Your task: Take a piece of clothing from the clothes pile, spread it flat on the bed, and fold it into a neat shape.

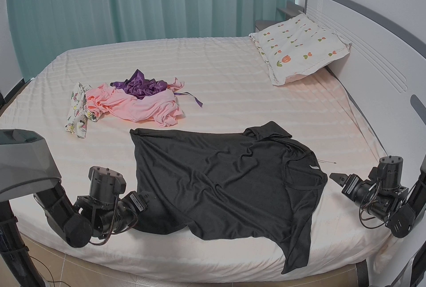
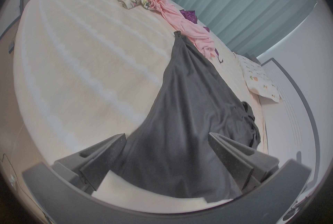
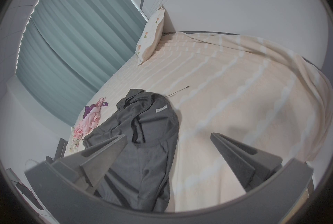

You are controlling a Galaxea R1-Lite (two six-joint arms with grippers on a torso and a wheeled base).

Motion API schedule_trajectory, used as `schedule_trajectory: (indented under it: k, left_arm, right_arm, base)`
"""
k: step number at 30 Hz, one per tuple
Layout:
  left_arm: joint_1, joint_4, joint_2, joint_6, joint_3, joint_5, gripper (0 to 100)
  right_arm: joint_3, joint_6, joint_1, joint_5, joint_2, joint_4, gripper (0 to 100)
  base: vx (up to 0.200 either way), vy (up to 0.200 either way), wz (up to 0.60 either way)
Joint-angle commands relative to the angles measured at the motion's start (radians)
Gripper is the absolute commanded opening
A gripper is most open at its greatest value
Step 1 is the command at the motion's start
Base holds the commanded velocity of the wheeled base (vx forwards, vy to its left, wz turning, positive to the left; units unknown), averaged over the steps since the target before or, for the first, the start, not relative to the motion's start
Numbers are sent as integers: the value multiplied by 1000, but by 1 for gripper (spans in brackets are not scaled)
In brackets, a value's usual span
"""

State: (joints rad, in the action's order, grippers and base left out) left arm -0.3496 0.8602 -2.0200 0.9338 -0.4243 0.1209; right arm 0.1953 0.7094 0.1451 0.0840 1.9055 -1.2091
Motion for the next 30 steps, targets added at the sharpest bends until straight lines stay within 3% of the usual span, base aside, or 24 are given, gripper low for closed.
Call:
schedule_trajectory:
  k: [1, 17, 18, 27, 30]
  left_arm:
    - [-51, 53, -55, 28, 85, 2, 100]
    - [-23, 57, -57, 23, 70, 2, 100]
    - [-22, 56, -52, 23, 73, 6, 0]
    - [1, 45, 44, 19, 159, 39, 0]
    - [14, 46, 61, -23, 219, 40, 0]
  right_arm:
    - [-74, 12, 47, 3, -23, -61, 100]
    - [-97, 7, 50, 3, -31, -95, 100]
    - [-109, 4, 51, -1, -29, -95, 100]
    - [-162, 5, 182, -6, 13, -98, 100]
    - [-163, 5, 195, -6, 41, -101, 100]
  base:
    - [0, 0, 0]
    - [0, 0, 0]
    - [0, 0, 0]
    - [0, 0, 0]
    - [0, 0, 0]
